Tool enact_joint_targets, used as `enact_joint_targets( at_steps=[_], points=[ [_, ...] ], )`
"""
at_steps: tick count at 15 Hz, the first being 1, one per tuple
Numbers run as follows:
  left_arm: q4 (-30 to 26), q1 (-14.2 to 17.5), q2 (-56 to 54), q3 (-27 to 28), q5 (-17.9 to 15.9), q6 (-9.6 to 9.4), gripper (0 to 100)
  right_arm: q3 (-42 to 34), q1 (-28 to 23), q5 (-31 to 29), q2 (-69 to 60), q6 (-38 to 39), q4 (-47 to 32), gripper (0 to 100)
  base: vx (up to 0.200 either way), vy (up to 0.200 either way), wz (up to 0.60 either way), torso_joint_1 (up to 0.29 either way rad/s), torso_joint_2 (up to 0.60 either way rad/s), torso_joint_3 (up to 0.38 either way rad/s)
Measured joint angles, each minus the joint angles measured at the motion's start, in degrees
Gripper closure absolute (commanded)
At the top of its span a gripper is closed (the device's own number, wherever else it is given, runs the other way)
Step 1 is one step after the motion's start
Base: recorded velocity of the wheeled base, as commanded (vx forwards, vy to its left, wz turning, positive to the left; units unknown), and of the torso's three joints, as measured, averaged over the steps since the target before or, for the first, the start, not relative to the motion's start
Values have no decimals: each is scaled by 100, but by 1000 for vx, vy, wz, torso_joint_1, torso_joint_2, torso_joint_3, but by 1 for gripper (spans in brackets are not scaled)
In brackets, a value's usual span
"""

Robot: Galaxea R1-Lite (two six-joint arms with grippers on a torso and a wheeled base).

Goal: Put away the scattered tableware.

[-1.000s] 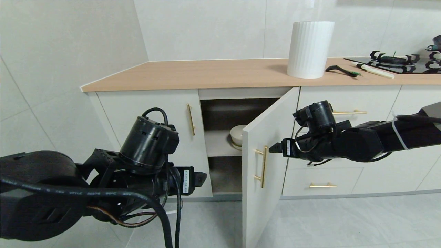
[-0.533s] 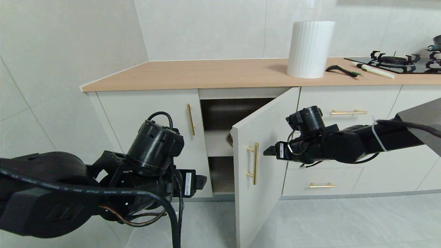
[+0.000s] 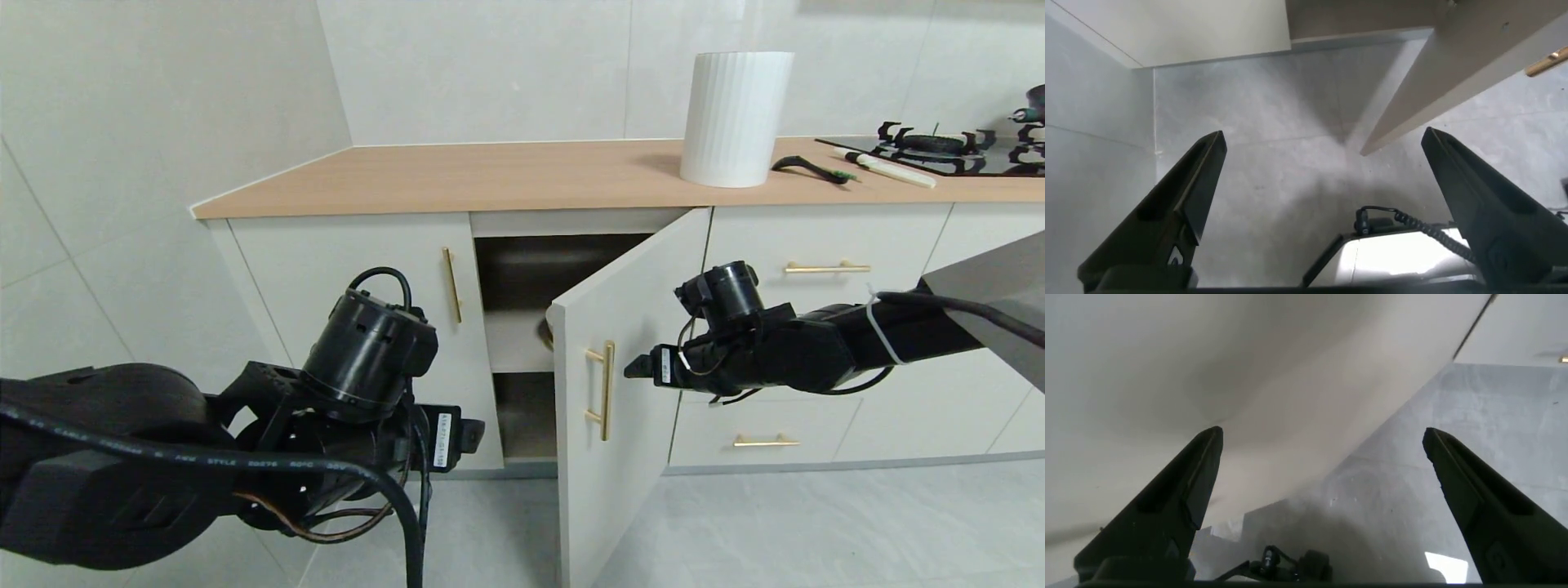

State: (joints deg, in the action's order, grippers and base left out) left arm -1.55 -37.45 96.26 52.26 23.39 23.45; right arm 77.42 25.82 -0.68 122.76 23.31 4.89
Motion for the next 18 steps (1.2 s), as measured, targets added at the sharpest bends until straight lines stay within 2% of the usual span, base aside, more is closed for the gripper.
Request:
enact_joint_targets(
  at_steps=[4, 6, 7, 9, 10, 18],
  points=[
    [10, 2, -23, 11, 15, -28, 0, 28, 4, -18, 98, 12, 44, 0, 200, 0, 0, 7, 4, -2],
    [10, 0, -37, 11, 107, -28, 0, 30, 9, -29, 148, 167, 268, 0, 0, 0, 0, 0, 0, 0],
    [10, 0, -50, 13, 217, -35, 0, 33, 11, -44, 188, 283, 483, 0, 0, 0, 0, 0, 0, 0],
    [-85, 7, -61, 16, 863, -143, 0, 24, -5, -158, 274, 406, 863, 0, 0, 0, 0, 0, 0, 0],
    [-134, -1, -67, 9, 945, -180, 0, 20, 6, -200, 299, 433, 887, 0, 0, 0, 0, 0, 0, 0],
    [-118, 0, -69, 2, 953, -158, 0, 144, -5, -613, 568, 811, 1541, 0, 0, 0, 0, 0, 0, 0]
  ],
)
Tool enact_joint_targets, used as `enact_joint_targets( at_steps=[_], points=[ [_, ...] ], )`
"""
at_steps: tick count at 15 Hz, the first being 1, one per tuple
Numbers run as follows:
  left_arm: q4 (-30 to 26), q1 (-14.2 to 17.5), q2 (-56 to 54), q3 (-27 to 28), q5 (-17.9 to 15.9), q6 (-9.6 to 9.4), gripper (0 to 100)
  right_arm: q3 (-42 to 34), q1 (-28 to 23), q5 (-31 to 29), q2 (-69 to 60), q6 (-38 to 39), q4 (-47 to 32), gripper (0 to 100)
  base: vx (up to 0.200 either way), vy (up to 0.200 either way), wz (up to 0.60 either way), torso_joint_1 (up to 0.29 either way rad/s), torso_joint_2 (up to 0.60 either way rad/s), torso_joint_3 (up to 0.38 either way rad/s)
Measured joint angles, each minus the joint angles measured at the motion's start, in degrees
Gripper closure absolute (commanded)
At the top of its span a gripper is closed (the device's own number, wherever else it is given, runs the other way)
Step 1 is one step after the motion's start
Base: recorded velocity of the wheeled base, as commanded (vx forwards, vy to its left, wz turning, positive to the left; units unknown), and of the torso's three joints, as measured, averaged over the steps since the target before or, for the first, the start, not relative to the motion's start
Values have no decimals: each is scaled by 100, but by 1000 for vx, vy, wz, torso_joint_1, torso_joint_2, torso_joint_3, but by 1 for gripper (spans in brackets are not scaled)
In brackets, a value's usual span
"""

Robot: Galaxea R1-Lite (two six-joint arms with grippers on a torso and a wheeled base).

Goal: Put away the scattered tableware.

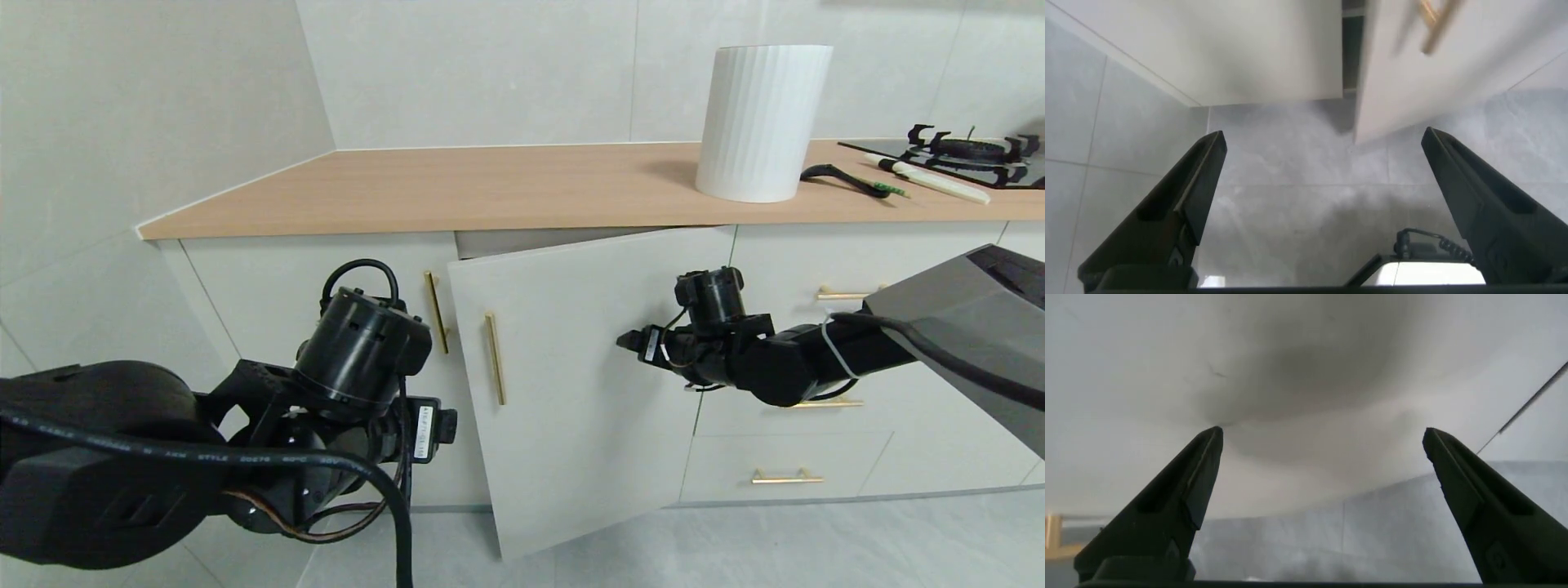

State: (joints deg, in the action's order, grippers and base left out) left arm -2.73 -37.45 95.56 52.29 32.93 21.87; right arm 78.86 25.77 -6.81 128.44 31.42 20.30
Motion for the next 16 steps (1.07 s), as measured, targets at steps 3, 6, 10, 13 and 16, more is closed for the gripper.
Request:
enact_joint_targets(
  at_steps=[3, 6, 10, 13, 16],
  points=[
    [5, 0, 11, 0, -6, 0, 0, 176, -34, -163, 98, 165, 17, 0, 0, 0, 0, 0, 0, 0],
    [6, 0, 30, 0, -17, 0, 0, 416, -113, -400, 257, 249, 17, 0, 0, 0, 0, 0, 0, 0],
    [11, 0, 68, 2, -26, -1, 0, 584, -196, -528, 347, 340, 26, 0, 0, 0, 0, 0, 0, 0],
    [9, 0, 77, 9, -24, -1, 0, 735, -234, -730, 422, 373, 15, 0, 0, 0, 0, 0, 0, 0],
    [9, 0, 77, 9, -24, 0, 0, 925, -249, -979, 516, 424, 4, 0, 0, 0, 0, 0, 0, 0]
  ],
)
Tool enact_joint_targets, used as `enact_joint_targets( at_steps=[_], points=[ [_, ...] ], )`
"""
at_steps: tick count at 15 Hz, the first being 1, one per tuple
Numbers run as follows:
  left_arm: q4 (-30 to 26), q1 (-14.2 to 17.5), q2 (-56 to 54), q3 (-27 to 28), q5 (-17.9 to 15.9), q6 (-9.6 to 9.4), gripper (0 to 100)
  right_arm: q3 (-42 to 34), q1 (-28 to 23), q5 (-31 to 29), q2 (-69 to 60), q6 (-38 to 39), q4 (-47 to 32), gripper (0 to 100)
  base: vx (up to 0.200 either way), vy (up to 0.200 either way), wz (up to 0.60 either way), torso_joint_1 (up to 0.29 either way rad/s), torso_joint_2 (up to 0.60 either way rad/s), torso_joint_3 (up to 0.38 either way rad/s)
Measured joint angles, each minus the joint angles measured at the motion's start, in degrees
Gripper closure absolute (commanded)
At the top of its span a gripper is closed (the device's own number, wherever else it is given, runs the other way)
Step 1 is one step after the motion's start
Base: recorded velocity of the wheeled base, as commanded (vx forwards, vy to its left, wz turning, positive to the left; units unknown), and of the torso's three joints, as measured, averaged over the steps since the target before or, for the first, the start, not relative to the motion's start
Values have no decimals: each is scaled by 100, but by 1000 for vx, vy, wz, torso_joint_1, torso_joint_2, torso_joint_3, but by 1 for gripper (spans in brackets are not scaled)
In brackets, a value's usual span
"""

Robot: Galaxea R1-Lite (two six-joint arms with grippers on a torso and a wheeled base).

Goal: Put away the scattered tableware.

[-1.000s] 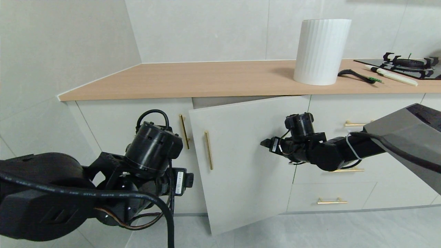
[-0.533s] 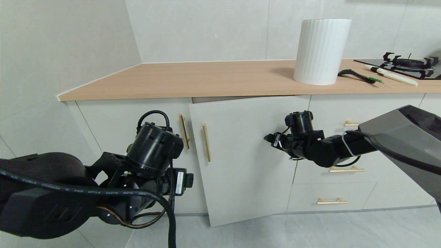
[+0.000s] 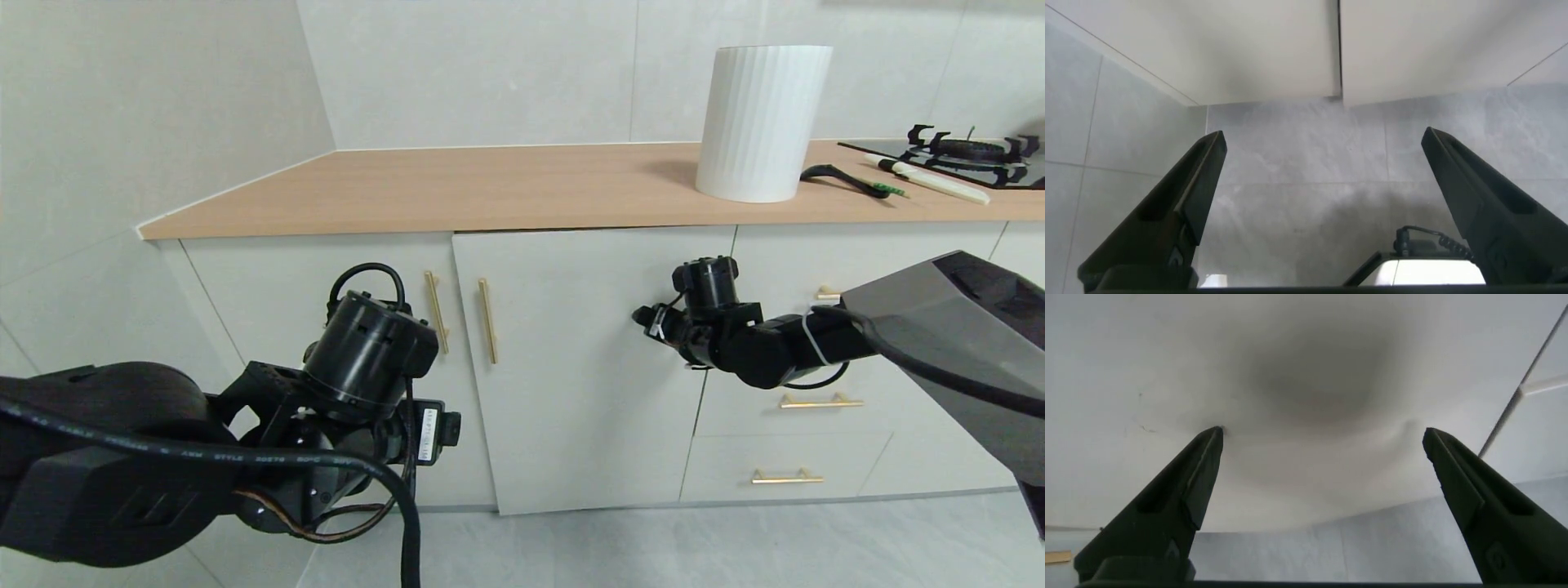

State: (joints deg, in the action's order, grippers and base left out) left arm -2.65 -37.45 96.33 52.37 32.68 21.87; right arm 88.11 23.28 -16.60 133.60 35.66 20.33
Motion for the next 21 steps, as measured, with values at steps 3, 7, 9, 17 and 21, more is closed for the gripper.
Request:
enact_joint_targets(
  at_steps=[3, 7, 9, 17, 21],
  points=[
    [0, -1, 11, 0, -9, -1, 0, 163, -80, -129, 130, 9, -13, 0, 0, 0, 0, 0, 0, 0],
    [2, -4, 55, 0, -9, 0, 0, 172, -149, -132, 116, 11, -88, 0, 0, 0, 0, 0, 0, 0],
    [0, 0, 44, -23, -11, -12, 0, -151, -118, -123, -121, -11, -101, 0, 0, 0, 0, 0, 0, 0],
    [0, -11, -959, -546, 27, -105, 0, -3137, 127, -33, -3351, -611, 284, 0, 0, 0, 0, 0, 0, 0],
    [-15, 55, -2654, -1527, 84, -241, 0, -4988, 33, 0, -6172, -1796, 306, 0, 0, 0, 0, 0, 0, 0]
  ],
)
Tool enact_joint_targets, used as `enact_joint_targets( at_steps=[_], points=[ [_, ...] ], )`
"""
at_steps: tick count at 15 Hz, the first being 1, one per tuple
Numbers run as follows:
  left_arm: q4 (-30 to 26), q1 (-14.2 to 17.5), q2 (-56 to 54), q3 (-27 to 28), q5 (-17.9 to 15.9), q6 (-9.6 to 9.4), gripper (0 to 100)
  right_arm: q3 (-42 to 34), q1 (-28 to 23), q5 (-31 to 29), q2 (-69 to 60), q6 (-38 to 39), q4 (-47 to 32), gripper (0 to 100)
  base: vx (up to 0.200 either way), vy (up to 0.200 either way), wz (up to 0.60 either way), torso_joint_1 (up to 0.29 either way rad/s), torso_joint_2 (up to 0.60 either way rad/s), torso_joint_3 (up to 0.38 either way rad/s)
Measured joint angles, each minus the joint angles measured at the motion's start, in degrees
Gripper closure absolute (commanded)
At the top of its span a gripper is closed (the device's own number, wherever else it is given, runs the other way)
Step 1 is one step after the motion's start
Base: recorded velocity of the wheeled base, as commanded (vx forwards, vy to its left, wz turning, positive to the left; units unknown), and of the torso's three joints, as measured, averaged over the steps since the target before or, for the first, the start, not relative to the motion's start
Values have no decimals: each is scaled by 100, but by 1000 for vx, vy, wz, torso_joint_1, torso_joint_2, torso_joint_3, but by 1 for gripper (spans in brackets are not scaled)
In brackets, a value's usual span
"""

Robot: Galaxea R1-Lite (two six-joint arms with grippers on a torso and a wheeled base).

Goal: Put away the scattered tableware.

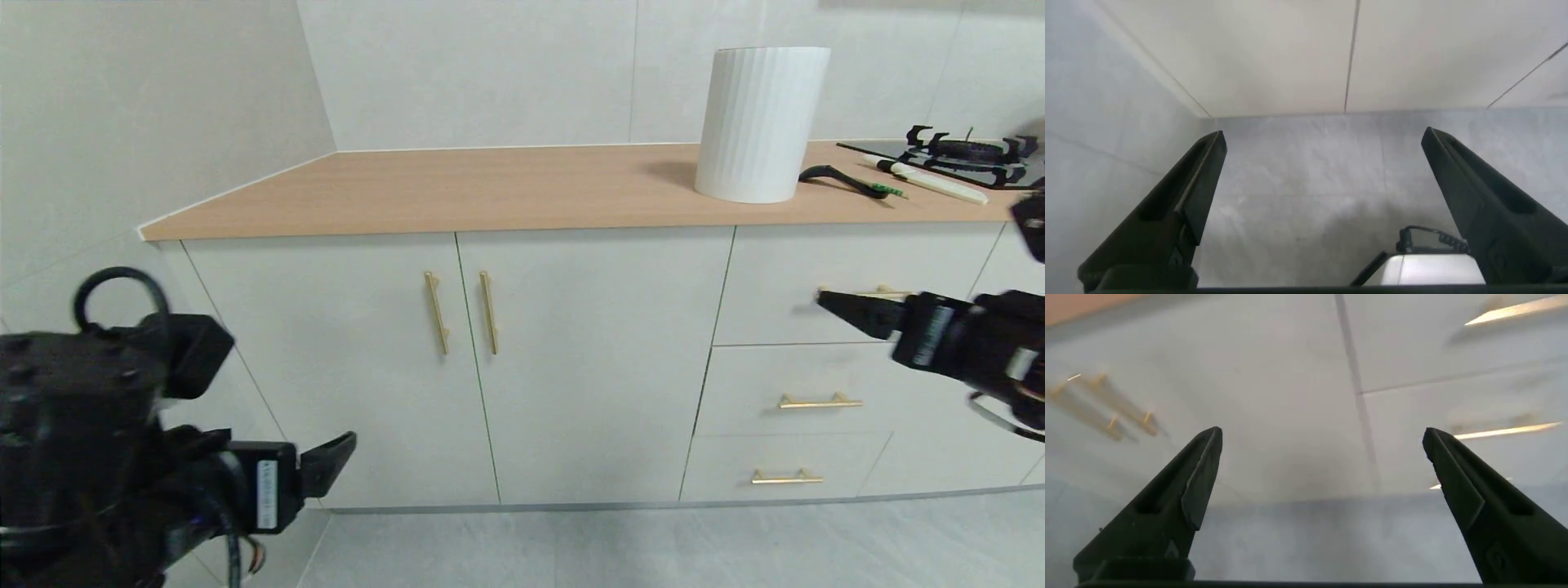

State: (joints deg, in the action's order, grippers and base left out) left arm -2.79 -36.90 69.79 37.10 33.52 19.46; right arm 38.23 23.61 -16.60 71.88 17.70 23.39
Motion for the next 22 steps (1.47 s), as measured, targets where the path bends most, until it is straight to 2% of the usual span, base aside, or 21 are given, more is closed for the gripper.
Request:
enact_joint_targets(
  at_steps=[2, 3, 6, 7, 9, 11, 12, 13, 15, 18, 20, 21, 22],
  points=[
    [-5, 129, -1018, -603, 6, -266, 0, -610, -160, 22, -1504, -383, -523, 0, 0, 0, 0, 0, 0, 0],
    [-10, 273, -1552, -926, 6, -457, 0, -808, -297, 35, -2232, -528, -957, 0, 0, 0, 0, 0, 0, 0],
    [-13, 934, -3223, -1812, -129, -1109, 0, -1186, -829, 62, -4322, -950, -2662, 0, 0, 0, 0, 0, 0, 0],
    [-16, 1237, -3774, -2054, -306, -1292, 0, -1254, -981, 46, -4930, -1042, -3226, 0, 0, 0, 0, 0, 0, 0],
    [-11, 2083, -4882, -2503, -679, -1754, 0, -1353, -1334, -246, -5871, -1119, -3912, 0, 0, 0, 0, 0, 0, 0],
    [33, 3038, -5831, -2993, -950, -2235, 0, -1440, -1902, -354, -6394, -1213, -4140, 0, 0, 0, 0, 0, 0, 0],
    [77, 3318, -6196, -3209, -1029, -2381, 0, -1525, -2120, -269, -6604, -1360, -4179, 0, 0, 0, 0, 0, 0, 0],
    [257, 3512, -6459, -3396, -1064, -2456, 0, -1671, -2269, -327, -6791, -1456, -4186, 0, 0, 0, 0, 0, 0, 0],
    [405, 3666, -6765, -3600, -1207, -2498, 0, -1943, -2377, -677, -6997, -1502, -3957, 0, 0, 0, 0, 0, 0, 0],
    [539, 3708, -6935, -3680, -1725, -2612, 0, -2660, -2402, -510, -7130, -1777, -2916, 0, 0, 0, 0, 0, 0, 0],
    [536, 3714, -6969, -3700, -2047, -2495, 0, -3401, -2403, -430, -7167, -2065, -2119, 0, 0, 0, 0, 0, 0, 0],
    [525, 3714, -6979, -3702, -2334, -2350, 0, -3625, -2403, -397, -7177, -2054, -2104, 0, 0, 0, 0, 0, 0, 0],
    [489, 3714, -6982, -3710, -2806, -2224, 0, -3716, -2399, -324, -7183, -1830, -2071, 0, 0, 0, 0, 0, 0, 0]
  ],
)
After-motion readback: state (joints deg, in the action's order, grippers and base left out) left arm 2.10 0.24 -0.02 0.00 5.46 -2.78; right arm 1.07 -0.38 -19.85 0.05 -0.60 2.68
